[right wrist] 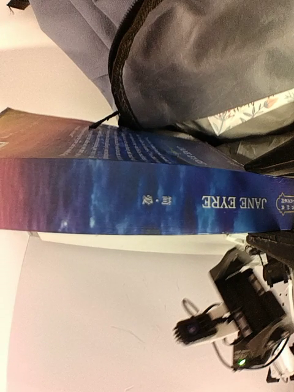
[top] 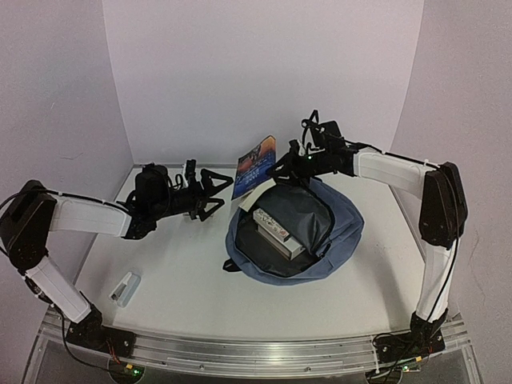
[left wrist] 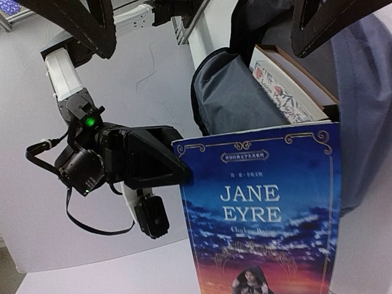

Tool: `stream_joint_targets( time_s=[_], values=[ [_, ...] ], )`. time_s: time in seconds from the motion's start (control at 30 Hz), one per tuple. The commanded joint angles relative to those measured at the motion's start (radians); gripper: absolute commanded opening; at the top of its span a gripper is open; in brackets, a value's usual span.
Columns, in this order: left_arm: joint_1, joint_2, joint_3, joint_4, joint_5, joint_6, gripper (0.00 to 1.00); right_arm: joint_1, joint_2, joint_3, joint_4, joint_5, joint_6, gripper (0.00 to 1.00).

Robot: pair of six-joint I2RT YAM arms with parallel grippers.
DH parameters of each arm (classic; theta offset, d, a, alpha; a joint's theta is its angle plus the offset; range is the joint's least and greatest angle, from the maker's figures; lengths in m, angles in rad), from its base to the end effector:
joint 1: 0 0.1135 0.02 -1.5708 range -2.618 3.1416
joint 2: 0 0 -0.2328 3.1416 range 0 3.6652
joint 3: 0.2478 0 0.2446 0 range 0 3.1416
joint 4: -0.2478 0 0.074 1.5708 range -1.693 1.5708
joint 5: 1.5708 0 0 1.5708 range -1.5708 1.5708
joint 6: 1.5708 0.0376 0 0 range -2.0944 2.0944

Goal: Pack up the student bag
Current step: Pick up the book from the center of the board.

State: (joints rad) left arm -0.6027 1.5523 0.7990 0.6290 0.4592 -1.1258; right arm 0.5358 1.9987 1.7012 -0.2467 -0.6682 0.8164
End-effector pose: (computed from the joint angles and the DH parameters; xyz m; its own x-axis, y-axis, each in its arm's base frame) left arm 0.2678 -0.2045 0.2145 -0.8297 -0.4113 -0.3775 0.2825 0.2740 -0.9193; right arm 0.3746 0.2495 0.2596 -0.9290 0.1136 -0.3522 -0.2622 0.4695 0.8431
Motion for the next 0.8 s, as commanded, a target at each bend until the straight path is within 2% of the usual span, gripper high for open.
stream_joint_targets(
  time_s=[0.0, 0.1, 0.2, 0.53, 0.77],
  values=[
    [-0.054, 0.116, 0.030, 0.281, -0.087, -0.127, 1.00, 0.019, -0.085, 0.060, 0.283, -0.033, 0.066, 0.00],
    [-0.077, 0.218, 0.047, 0.463, -0.118, -0.206, 1.00, 0.021, -0.086, 0.049, 0.315, -0.034, 0.096, 0.00],
    [-0.099, 0.305, 0.106, 0.555, -0.134, -0.248, 1.00, 0.020, -0.092, 0.027, 0.357, -0.037, 0.137, 0.00],
    [-0.118, 0.446, 0.189, 0.705, -0.246, -0.334, 1.00, 0.041, -0.127, -0.081, 0.465, -0.049, 0.212, 0.00],
    [-0.118, 0.489, 0.196, 0.734, -0.291, -0.391, 1.00, 0.055, -0.152, -0.112, 0.500, -0.036, 0.226, 0.00]
  ],
)
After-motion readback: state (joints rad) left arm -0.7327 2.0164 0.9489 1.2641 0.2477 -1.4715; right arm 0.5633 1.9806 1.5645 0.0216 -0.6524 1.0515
